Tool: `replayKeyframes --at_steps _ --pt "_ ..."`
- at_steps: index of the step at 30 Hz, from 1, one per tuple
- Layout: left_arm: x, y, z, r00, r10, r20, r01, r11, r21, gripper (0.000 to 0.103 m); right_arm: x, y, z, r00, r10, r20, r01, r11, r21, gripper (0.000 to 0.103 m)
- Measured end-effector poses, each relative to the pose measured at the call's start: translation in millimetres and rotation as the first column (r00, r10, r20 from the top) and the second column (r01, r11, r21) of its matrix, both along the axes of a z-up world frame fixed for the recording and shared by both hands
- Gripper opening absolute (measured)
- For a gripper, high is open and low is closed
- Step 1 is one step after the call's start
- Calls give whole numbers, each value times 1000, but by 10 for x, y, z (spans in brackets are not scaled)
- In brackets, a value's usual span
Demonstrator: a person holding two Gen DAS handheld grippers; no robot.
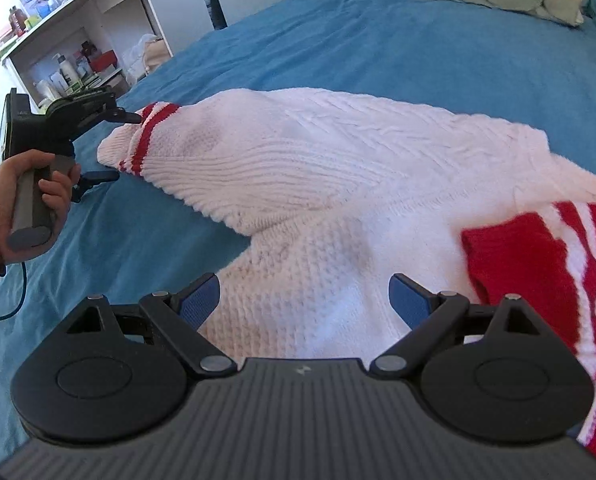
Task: Fold small clothes
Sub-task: 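Grasp the white sleeve cuff with the left gripper, then lift the white sleeve and fold it over the red sleeve, release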
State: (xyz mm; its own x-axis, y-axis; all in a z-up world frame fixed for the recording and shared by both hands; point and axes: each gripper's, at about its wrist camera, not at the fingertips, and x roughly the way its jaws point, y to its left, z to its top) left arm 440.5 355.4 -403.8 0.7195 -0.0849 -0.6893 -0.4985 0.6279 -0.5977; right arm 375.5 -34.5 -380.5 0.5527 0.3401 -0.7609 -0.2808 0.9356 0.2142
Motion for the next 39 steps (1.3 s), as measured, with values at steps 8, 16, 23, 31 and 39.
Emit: replayKeyframes --at_steps 8,16,23,31,39 --pt "81 26 -12 999 19 -38 -18 999 48 36 183 48 5 1000 -12 27 12 1000 15 103" --pt "52 -74 262 1000 -8 19 6 992 126 10 203 -49 -2 999 -47 23 47 999 12 103" --pt "113 -334 653 988 -87 125 66 985 160 10 155 -186 120 996 -82 40 82 997 12 103" --pt "119 -1134 1207 926 -304 222 241 932 272 10 69 -507 365 987 -145 64 144 989 28 103" --pt "-104 -2360 1585 807 -520 278 428 841 332 9 -72 -1112 638 965 -238 114 236 971 32 103"
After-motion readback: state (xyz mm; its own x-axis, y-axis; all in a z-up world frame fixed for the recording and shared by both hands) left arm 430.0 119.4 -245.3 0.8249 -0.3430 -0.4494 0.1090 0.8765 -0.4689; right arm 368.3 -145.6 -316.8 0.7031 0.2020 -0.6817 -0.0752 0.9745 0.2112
